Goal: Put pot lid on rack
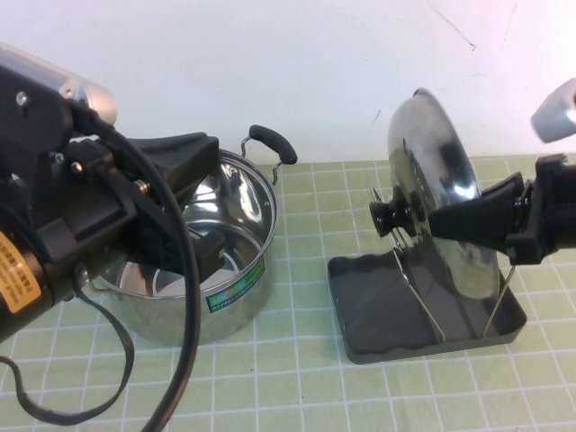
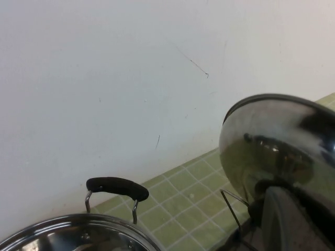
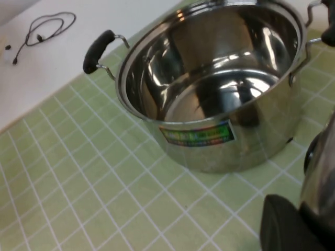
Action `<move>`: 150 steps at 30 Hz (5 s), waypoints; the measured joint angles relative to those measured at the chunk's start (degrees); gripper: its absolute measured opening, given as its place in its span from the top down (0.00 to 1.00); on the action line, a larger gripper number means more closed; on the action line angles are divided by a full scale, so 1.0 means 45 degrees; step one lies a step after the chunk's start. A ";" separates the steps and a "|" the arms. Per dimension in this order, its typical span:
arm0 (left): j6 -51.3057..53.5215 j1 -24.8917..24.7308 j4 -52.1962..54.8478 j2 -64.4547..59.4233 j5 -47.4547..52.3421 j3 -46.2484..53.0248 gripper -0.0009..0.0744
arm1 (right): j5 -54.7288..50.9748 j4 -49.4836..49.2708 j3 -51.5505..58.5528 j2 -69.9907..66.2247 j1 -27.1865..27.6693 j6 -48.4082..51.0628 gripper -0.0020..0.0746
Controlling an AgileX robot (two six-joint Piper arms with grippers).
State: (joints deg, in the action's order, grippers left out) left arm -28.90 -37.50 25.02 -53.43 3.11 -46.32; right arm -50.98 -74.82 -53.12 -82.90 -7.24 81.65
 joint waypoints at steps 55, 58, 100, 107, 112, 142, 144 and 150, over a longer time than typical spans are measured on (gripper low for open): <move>-0.2356 -0.0008 0.3863 0.4126 1.2773 -0.0238 0.99 | -0.2496 1.4432 -0.4429 0.5249 0.0671 -0.7588 0.97; -0.2904 -0.0008 0.3695 0.5801 1.1723 0.0428 0.99 | -0.1403 1.4672 -0.3812 0.6125 0.0433 -0.7664 0.97; -0.3335 -0.0008 0.2525 1.0440 0.6827 0.7333 0.99 | 0.4602 1.1537 0.6814 1.2811 0.0387 -0.7260 0.97; -0.3205 0.1309 0.1582 1.0950 0.6652 0.7511 0.99 | 0.4602 1.1513 0.6814 1.2811 0.0387 -0.7260 0.97; 0.0435 0.3459 -0.0928 1.1416 0.5493 0.7928 0.99 | 0.4602 1.1513 0.6832 1.2811 0.0387 -0.7260 0.97; 0.4601 0.7361 -0.5427 1.2055 0.3231 1.0537 0.99 | 0.4591 1.1495 0.6832 1.2819 0.0387 -0.7260 0.97; 0.4658 0.7340 -0.5427 1.2055 0.3252 1.0537 0.99 | 0.4591 1.1495 0.6832 1.2819 0.0387 -0.7260 0.97; 0.4680 0.7340 -0.5427 1.2055 0.3252 1.0537 0.99 | 0.4591 1.1495 0.6832 1.2819 0.0387 -0.7260 0.97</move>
State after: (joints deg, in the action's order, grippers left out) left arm -7.84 -4.47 0.60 0.81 17.74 1.09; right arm -30.32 -23.10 -22.38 -25.22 -5.50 48.98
